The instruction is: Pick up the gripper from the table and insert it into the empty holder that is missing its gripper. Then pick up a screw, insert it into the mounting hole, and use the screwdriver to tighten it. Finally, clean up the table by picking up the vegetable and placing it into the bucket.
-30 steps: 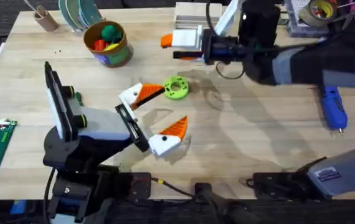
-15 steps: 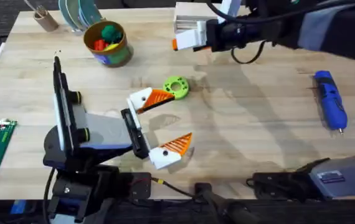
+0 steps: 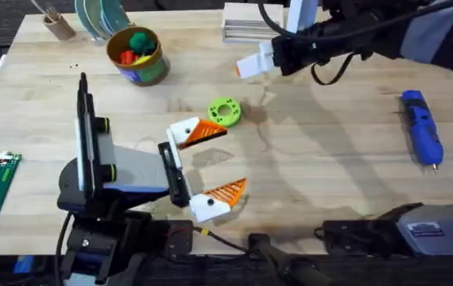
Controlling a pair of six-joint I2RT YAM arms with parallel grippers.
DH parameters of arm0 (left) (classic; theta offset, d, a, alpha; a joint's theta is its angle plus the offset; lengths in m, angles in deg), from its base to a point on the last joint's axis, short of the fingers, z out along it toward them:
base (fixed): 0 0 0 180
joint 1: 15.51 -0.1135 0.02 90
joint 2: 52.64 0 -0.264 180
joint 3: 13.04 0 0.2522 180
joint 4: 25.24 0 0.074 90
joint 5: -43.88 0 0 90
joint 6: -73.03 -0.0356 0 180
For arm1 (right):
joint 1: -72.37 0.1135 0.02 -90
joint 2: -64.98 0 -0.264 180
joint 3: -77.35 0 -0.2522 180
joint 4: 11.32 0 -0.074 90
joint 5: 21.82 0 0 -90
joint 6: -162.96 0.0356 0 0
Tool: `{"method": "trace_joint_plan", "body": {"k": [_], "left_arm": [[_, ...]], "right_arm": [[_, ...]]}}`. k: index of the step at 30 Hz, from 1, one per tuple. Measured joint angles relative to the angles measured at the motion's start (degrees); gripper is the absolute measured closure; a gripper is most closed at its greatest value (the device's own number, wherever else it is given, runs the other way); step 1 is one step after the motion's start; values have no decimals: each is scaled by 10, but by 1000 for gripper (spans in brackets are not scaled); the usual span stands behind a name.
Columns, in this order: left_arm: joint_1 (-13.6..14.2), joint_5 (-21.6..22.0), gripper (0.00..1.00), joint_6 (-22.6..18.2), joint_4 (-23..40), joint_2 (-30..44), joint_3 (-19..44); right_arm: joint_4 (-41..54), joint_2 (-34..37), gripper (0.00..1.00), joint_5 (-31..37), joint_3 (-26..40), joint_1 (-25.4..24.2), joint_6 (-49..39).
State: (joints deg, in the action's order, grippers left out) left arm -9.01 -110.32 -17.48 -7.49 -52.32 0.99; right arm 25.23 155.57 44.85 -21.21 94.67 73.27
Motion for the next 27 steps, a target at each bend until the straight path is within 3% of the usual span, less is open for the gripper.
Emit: {"method": "trace_joint_plan", "body": {"k": [9,17,27], "left_arm": [[0,-32,8,-1,14,0,0],[0,-44,8,-2,27,0,0],[0,-68,9,-2,31,0,0]], "right_arm": [[38,0,8,11,0,10,-60],[17,9,7,78,0,73,-126],[-20,42,8,82,0,129,-173]]}}
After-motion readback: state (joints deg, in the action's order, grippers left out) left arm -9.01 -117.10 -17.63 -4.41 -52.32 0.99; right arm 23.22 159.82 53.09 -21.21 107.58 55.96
